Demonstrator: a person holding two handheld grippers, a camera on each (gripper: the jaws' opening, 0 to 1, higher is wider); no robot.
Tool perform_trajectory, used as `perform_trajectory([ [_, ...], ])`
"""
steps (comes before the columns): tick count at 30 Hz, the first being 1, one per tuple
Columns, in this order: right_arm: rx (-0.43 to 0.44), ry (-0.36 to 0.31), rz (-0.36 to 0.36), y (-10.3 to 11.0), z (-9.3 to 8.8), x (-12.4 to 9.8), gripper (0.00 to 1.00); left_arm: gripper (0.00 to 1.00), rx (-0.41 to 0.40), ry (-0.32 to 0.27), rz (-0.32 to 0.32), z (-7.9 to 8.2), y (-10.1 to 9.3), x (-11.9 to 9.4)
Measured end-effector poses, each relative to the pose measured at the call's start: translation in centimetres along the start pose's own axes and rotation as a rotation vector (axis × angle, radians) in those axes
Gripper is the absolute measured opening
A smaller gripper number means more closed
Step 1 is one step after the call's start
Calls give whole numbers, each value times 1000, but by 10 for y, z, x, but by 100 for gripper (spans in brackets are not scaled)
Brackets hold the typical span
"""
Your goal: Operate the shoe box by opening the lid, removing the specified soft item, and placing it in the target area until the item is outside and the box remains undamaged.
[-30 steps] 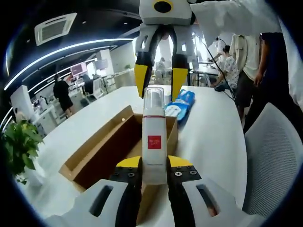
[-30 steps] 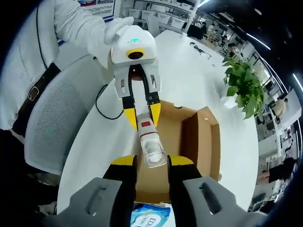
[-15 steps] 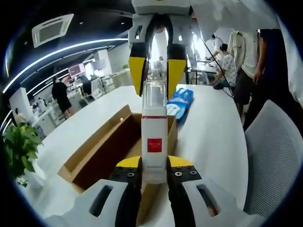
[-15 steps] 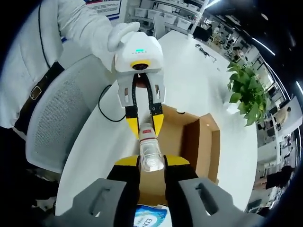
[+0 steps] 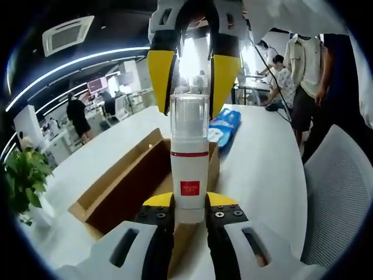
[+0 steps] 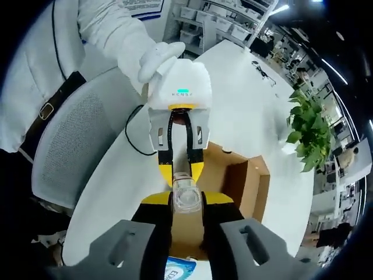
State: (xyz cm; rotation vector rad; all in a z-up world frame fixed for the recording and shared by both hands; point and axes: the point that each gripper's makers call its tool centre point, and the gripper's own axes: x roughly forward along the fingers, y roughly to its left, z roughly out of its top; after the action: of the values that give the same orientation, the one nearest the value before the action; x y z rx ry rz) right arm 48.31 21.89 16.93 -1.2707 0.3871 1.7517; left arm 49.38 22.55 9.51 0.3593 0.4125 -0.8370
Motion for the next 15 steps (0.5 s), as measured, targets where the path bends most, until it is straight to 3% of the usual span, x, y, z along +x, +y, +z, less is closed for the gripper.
perform_trajectory([
  [7, 84, -5, -47, -12, -12, -4, 20, 18, -63, -28, 30, -3, 2, 0],
  [11, 331, -46, -60, -15, -14, -6, 34, 18, -64, -30, 62, -5, 3, -1],
  [14, 446, -103, -77, -22, -11, -10, 36, 18, -75, -42, 136, -4, 12, -2],
  [15, 525, -100, -78, -23, -12, -10, 38, 18, -81, -47, 174, -4, 15, -3],
])
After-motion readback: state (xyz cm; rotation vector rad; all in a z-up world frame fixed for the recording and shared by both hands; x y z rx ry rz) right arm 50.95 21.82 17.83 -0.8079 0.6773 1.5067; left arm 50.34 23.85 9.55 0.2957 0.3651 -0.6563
